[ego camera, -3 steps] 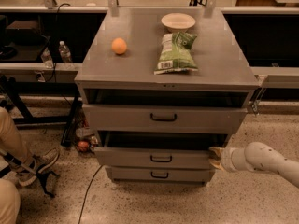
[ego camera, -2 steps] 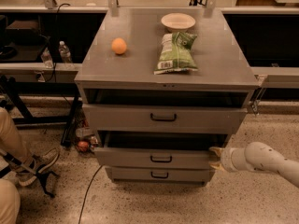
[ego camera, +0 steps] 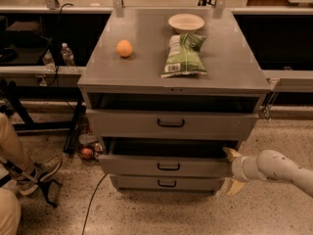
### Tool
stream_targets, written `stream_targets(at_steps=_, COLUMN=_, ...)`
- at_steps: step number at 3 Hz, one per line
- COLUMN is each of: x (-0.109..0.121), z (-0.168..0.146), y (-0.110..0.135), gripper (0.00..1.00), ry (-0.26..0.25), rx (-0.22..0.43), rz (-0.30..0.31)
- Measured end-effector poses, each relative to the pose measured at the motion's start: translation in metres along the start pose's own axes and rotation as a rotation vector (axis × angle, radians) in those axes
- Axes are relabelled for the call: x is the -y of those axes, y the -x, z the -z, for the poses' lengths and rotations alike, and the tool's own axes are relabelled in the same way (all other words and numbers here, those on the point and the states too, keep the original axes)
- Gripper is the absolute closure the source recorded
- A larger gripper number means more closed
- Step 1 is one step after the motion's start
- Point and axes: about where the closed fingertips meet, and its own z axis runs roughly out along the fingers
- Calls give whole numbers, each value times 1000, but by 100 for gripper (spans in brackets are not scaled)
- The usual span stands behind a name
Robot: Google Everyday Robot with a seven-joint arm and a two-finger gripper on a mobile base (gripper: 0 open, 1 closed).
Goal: Open middle drawer
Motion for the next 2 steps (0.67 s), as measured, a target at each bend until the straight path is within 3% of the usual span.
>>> stream_targets(at_steps=1, x=0, z=-3, y=0, gripper=0, ry=7, rx=-2, rz=2)
stream_targets(at_steps=2, x=-2, z=-22, y=2, gripper=0, ry=61, rx=-14, rz=21)
